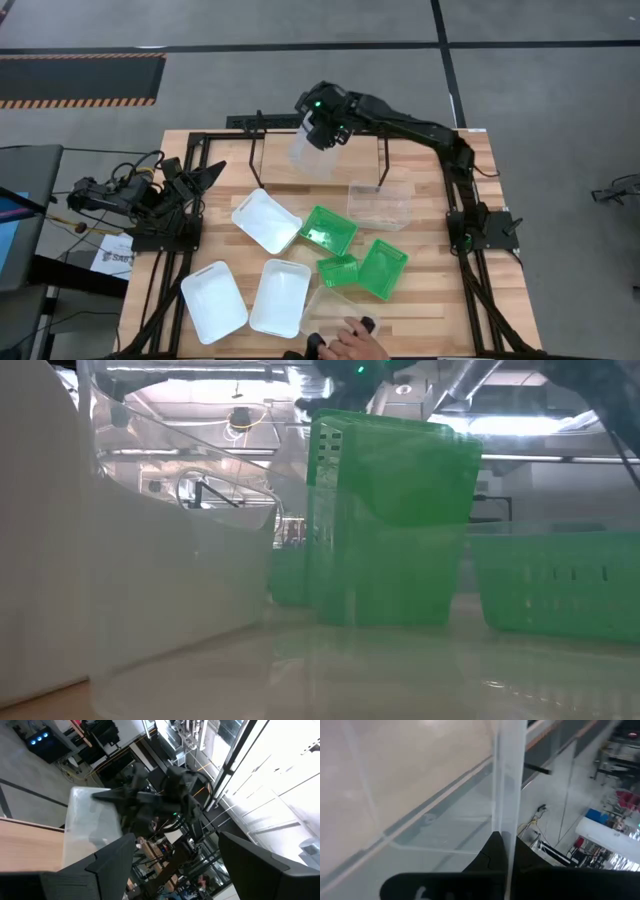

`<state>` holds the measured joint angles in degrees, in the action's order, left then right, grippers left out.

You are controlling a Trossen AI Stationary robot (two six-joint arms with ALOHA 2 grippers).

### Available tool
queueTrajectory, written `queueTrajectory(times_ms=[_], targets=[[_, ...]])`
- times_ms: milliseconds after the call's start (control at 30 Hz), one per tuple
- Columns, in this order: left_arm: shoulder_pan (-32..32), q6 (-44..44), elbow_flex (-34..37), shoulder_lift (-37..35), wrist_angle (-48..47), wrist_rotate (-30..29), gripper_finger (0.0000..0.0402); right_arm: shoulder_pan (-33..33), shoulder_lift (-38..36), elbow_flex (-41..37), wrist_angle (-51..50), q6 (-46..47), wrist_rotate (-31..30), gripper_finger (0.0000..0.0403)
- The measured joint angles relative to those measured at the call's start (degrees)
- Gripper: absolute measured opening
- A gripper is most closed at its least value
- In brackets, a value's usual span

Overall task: Stack baskets on shelf by color
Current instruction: Put the bottom right transparent bin on the shelf

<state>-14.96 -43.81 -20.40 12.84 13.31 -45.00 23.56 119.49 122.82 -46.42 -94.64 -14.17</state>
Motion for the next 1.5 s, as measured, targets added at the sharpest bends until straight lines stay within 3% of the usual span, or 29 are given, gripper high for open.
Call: queueTrajectory(times_ms=[333,733,1133,1500], targets=[[0.0,-1.0,0.0,0.0,0.3,-2.1,0.0279,-0.9,4.7,0.3,0.0,-2.2,1.0,0.0002],[0.0,-2.5,0.0,0.0,0.3,-5.1,0.0279,0.4,4.6,0.3,-0.8,-4.4,2.8,0.0022],[0.0,-2.0,0.0,0.0,0.2,-6.9,0.0279,2.1,4.5,-0.6,-0.7,-2.1,8.5,0.0031],[0.0,-1.4,0.0,0.0,0.2,-6.9,0.0279,3.4,4.5,-0.6,1.7,0.3,14.1,0.0112]])
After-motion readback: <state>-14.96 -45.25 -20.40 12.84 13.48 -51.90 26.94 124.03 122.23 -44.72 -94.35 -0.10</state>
